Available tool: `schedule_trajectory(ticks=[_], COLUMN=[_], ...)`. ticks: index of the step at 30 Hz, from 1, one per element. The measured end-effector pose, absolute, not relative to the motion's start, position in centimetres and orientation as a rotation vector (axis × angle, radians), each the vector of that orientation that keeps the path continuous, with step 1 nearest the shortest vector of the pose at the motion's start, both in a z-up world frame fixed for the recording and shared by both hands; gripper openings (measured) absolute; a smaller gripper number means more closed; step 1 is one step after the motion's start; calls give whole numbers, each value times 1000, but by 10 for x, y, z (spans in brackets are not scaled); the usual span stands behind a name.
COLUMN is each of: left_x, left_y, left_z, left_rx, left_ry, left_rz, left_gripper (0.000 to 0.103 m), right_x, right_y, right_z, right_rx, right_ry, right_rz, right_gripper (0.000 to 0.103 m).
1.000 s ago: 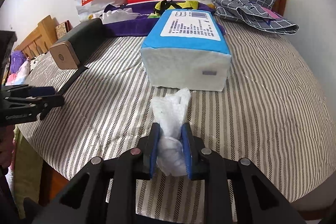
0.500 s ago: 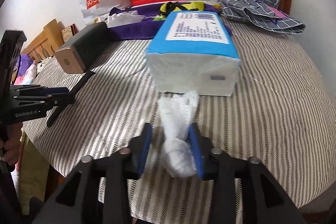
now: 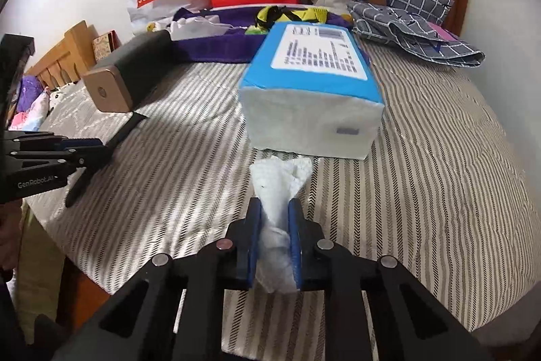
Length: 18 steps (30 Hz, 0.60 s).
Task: Organize soft objects
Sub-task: 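Close the left tool on the black watch strap while the right tool holds the tissue, then carry the watch strap and white tissue over the purple towel with both tools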
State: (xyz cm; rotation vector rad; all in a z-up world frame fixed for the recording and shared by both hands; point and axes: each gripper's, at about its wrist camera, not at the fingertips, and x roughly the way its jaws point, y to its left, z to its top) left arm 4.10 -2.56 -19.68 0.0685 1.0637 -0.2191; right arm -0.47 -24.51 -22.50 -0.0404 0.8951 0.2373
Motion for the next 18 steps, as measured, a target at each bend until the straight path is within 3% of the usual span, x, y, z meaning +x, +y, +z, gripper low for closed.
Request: schedule_trajectory(ticks=[18], left_x=[26], left_y=[-4], left_z=[-132], left_rx=[7], left_ry=[956], left_rz=[-199], left_gripper=[20], right_x=[-9], right_y=[-247], right_z=[-166], right_rx=[-23], right_ry=[822], right_rz=[252], right_gripper=[16])
